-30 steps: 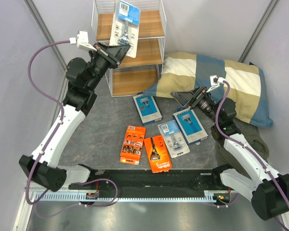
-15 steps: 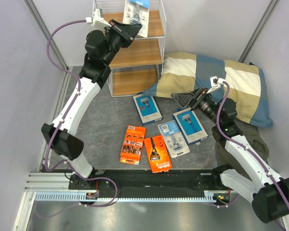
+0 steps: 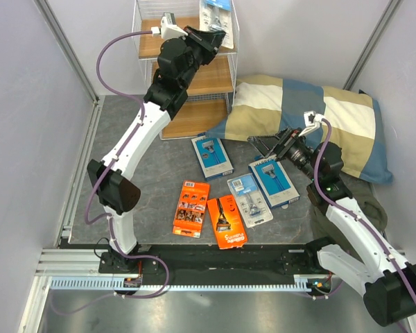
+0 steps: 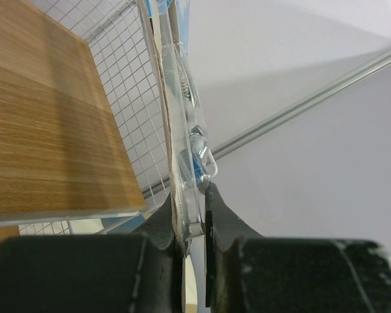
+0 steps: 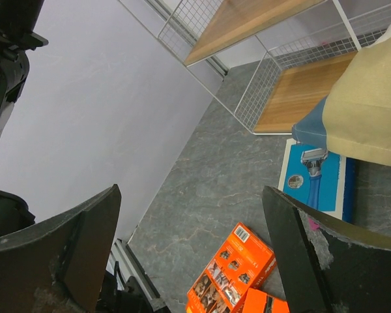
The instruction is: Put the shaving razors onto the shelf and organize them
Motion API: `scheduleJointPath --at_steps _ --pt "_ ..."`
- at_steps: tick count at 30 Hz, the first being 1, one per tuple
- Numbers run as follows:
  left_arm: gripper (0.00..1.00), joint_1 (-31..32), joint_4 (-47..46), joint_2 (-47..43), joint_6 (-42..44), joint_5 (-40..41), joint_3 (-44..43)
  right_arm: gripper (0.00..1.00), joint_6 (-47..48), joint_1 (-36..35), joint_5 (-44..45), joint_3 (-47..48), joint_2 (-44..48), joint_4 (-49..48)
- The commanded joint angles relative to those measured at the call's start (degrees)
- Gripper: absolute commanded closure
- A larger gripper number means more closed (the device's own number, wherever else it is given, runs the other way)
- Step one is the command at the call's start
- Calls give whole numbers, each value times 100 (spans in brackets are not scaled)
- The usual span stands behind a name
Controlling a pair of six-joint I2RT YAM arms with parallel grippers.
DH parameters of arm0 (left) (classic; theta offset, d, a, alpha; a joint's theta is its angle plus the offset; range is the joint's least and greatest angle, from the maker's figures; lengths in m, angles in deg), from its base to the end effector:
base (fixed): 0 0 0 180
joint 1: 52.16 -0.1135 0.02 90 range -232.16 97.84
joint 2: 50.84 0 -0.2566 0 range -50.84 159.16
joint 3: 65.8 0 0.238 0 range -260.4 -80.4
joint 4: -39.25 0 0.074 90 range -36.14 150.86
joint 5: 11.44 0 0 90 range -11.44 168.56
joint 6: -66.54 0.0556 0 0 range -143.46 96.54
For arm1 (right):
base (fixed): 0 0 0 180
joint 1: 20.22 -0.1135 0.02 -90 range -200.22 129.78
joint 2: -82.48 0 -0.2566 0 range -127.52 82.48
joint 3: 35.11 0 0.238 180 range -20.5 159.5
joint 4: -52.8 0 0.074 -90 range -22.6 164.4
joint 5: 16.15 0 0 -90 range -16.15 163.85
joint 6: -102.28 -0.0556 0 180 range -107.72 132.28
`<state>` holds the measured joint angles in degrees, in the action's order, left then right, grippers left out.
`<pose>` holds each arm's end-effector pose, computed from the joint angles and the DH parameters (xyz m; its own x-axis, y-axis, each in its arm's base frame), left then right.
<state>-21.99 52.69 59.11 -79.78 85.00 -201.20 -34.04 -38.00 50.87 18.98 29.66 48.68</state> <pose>0.3912 -0.2202 0.4839 -0.2369 -0.8188 -0.5230 0.3740 0.4200 -0.8269 0.2100 0.0901 0.3350 -0.4092 0.5680 -0.7141 -0.5145 0.5027 0.6947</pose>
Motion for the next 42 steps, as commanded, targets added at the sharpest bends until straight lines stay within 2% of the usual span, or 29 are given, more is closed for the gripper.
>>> scheduleJointPath --at_steps 1,5,13,24,26,30,35,41,42 --pt "98 94 -261 123 24 569 -585 2 115 -6 66 209 131 -18" --pt "98 94 -217 360 59 525 -884 2 150 3 66 200 166 17" --pt "98 103 -120 448 103 719 -876 2 203 -6 92 174 237 132" --pt "97 76 247 650 191 587 -1033 2 220 -6 110 130 316 237" --pt "94 76 433 659 270 552 -1104 2 221 3 110 130 307 237" --pt "81 50 582 650 384 481 -1104 2 203 -6 110 103 316 228" --pt "74 24 627 677 621 446 -1253 2 185 -6 110 77 351 220" --pt "49 24 1031 817 1131 314 -1614 2 177 2 83 59 377 228" --pt "48 24 1083 809 1253 306 -1614 2 177 -6 83 51 377 228"
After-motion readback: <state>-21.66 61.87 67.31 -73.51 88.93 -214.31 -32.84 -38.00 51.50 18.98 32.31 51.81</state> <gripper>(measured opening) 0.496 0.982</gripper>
